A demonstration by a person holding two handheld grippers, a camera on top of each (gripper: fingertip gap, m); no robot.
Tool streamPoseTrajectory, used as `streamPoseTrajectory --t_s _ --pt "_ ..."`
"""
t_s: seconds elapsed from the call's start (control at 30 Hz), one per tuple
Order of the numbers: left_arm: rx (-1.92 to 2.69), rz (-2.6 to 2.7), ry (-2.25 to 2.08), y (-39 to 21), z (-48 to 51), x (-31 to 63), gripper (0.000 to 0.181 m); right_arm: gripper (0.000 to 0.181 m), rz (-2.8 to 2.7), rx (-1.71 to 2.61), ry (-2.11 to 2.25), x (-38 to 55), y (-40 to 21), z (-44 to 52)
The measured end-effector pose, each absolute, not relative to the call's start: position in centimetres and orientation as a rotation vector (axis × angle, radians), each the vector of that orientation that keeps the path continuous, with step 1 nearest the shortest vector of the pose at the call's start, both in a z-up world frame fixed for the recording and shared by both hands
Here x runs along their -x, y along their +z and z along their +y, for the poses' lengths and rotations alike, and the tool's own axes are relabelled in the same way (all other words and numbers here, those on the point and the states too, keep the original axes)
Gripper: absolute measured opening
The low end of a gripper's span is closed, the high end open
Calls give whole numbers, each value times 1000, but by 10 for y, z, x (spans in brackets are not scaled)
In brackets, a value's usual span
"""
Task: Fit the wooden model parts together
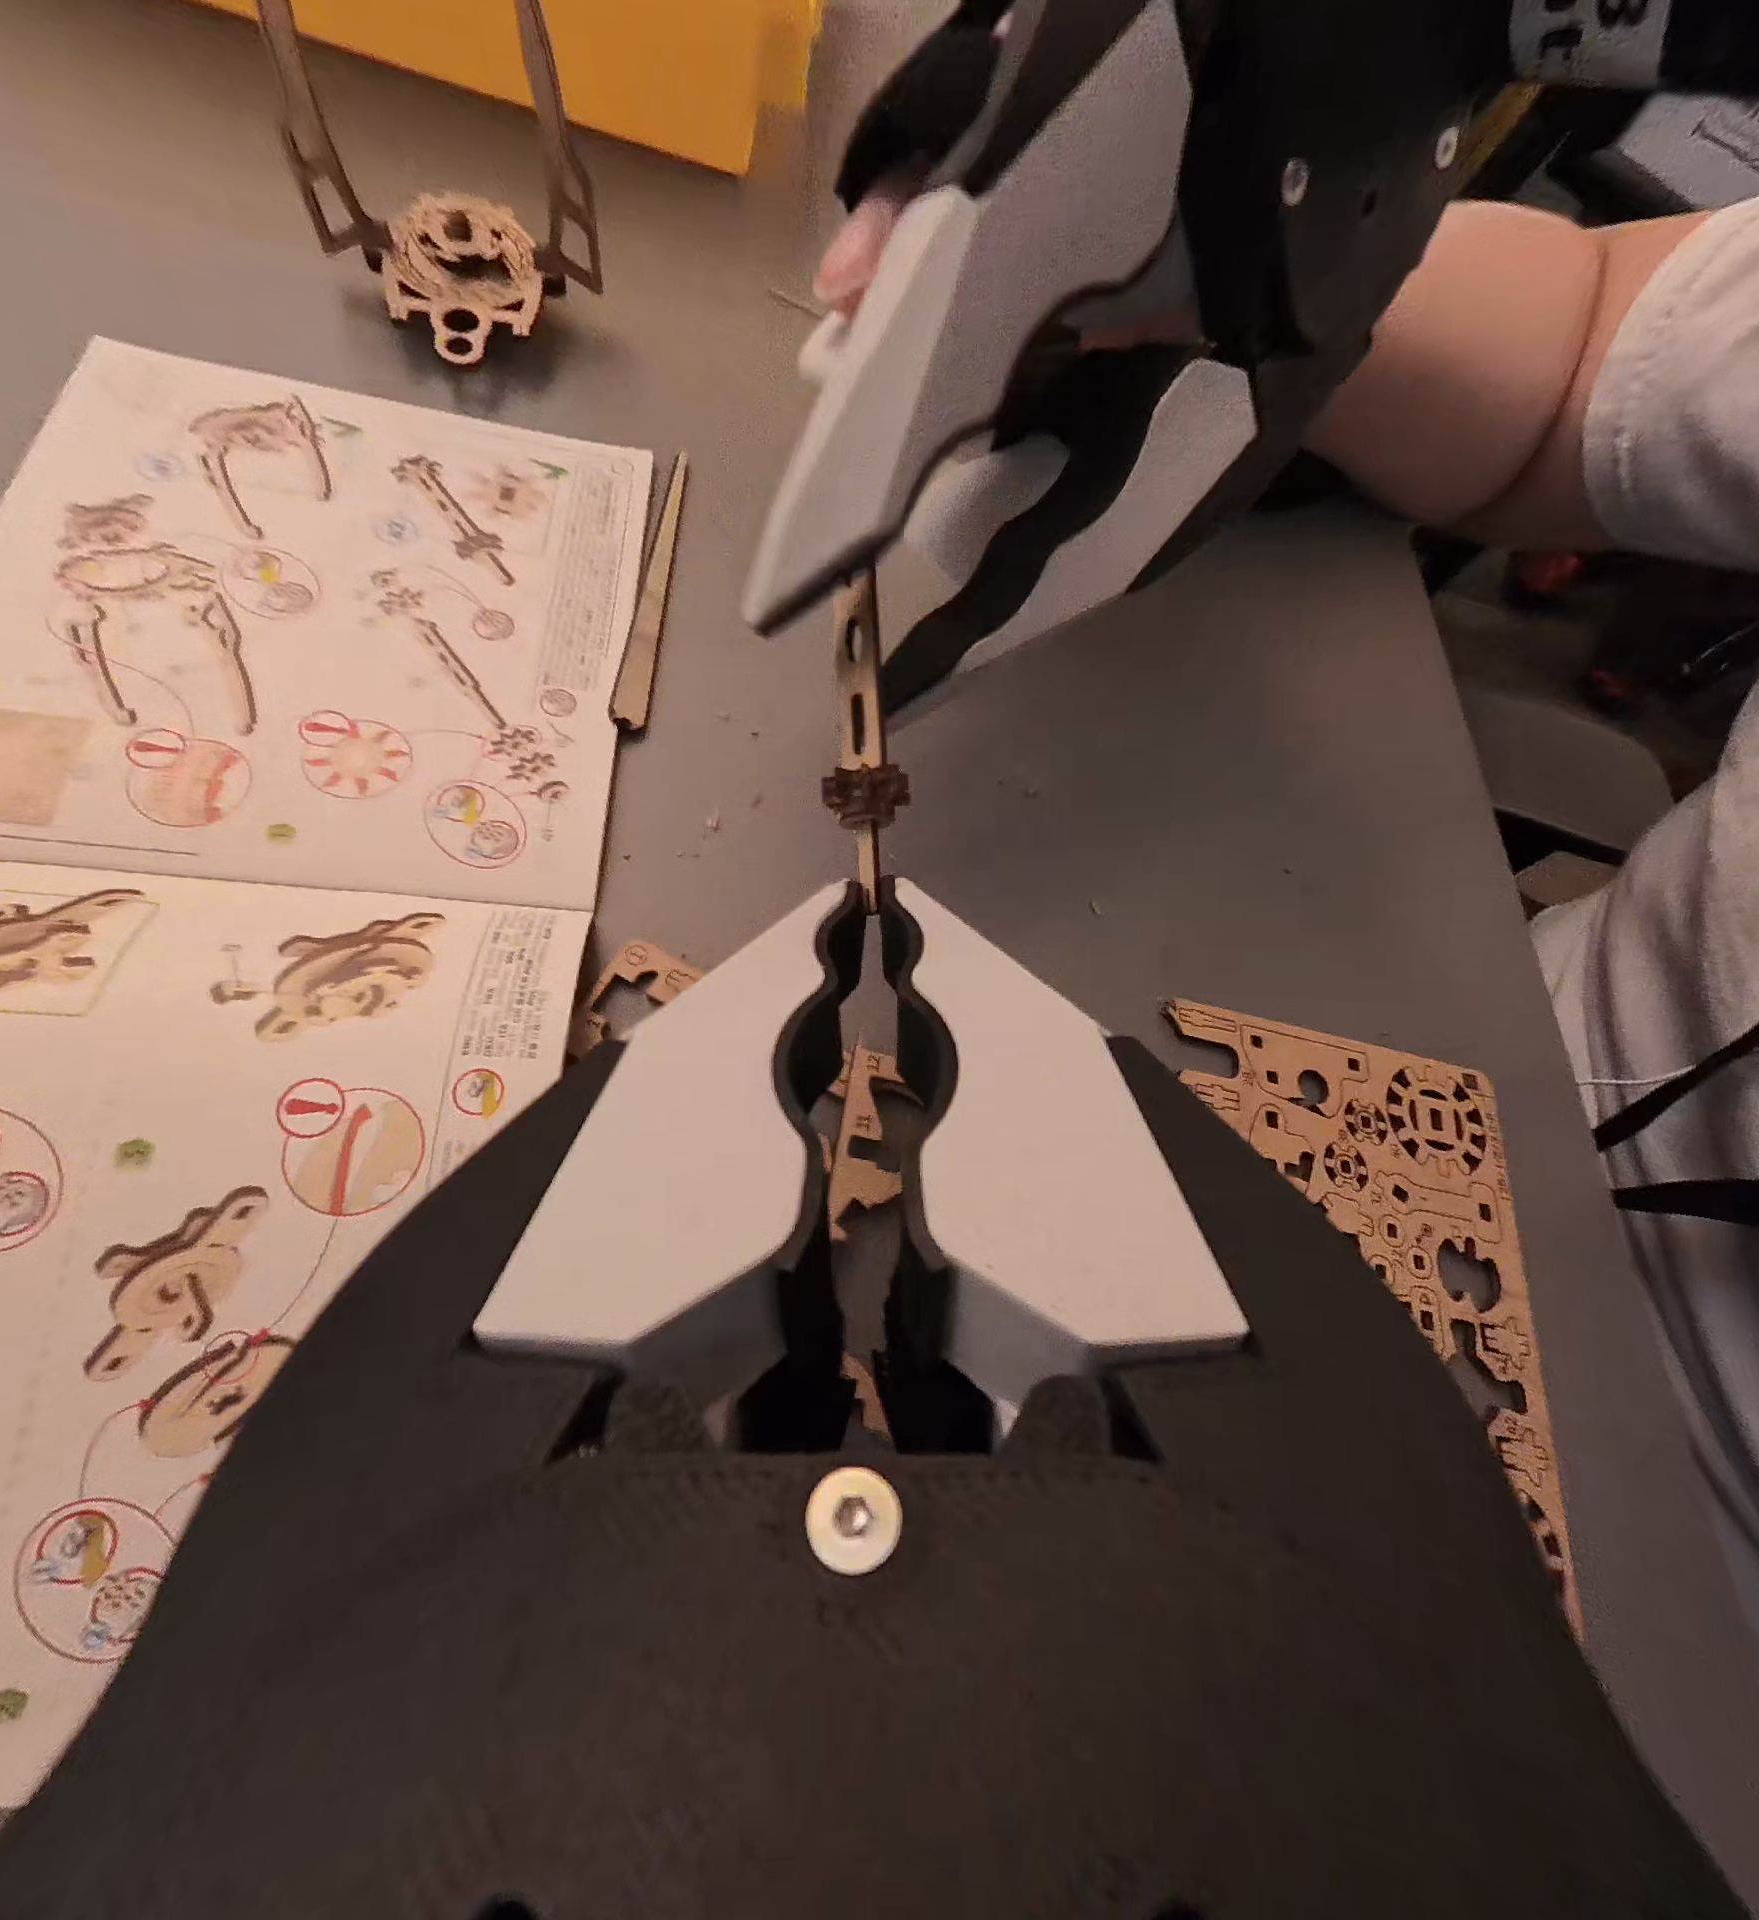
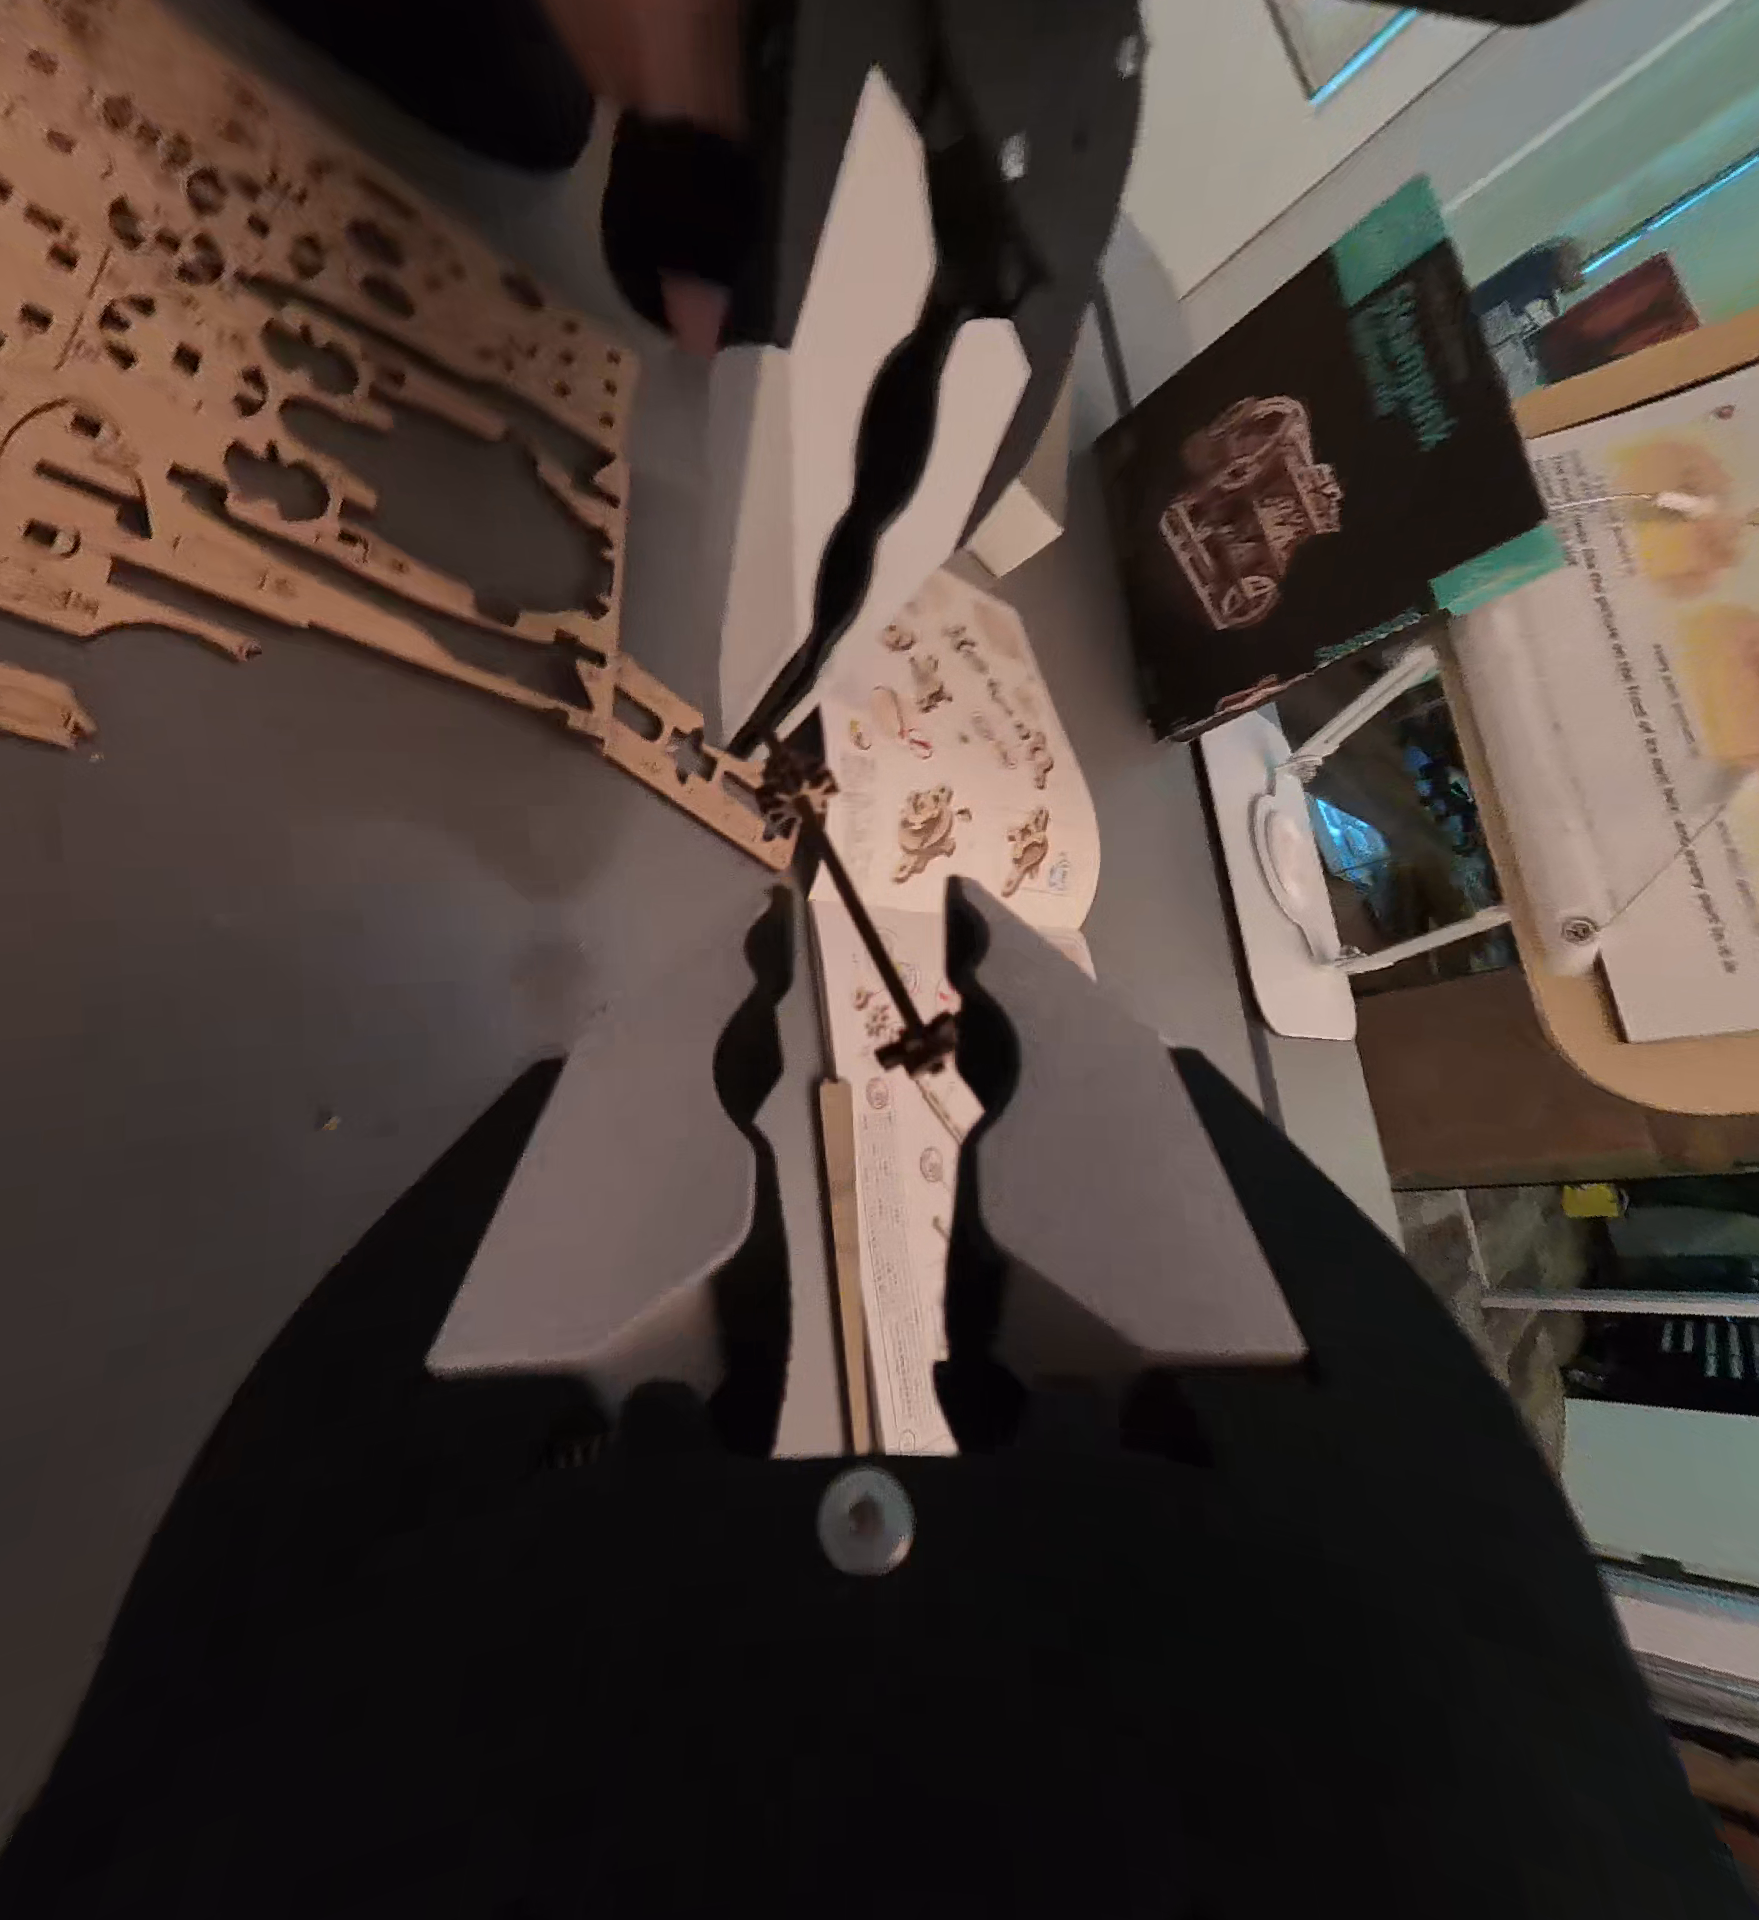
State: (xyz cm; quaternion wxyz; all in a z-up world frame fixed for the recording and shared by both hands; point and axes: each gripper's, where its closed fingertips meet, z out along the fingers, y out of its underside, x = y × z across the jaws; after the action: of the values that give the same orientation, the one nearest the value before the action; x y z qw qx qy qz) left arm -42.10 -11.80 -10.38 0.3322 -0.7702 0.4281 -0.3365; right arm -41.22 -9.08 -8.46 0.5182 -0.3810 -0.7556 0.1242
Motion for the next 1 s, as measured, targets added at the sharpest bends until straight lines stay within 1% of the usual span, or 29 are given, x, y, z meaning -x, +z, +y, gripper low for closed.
streamPoseTrajectory --t_s 0.07,0.13,0.2,0.3,0.4,0.57,0.8,1.0 --pt "2025 1131 -866 -107 -118 422 1 4 -1873 893 251 411 -95 -94" --pt "1998 1094 -862 -102 -113 424 1 1 -1891 921 232 411 -101 -93" --pt "1934 1005 -905 -88 -106 426 1 0 -1844 1023 291 413 -98 -90" --pt "1880 874 -1019 -73 -99 430 9 0 -1737 1143 438 415 -85 -89" --pt "1835 774 -1138 -62 -96 433 12 0 -1669 1235 468 415 -79 -83" --pt "1767 602 -1330 -48 -93 432 8 0 -1637 1317 474 419 -83 -87" --pt "1798 527 -1322 -54 -87 433 5 0 -1581 1435 547 421 -86 -85" --pt "1808 511 -1316 -56 -85 434 6 0 -1567 1460 571 420 -87 -84"
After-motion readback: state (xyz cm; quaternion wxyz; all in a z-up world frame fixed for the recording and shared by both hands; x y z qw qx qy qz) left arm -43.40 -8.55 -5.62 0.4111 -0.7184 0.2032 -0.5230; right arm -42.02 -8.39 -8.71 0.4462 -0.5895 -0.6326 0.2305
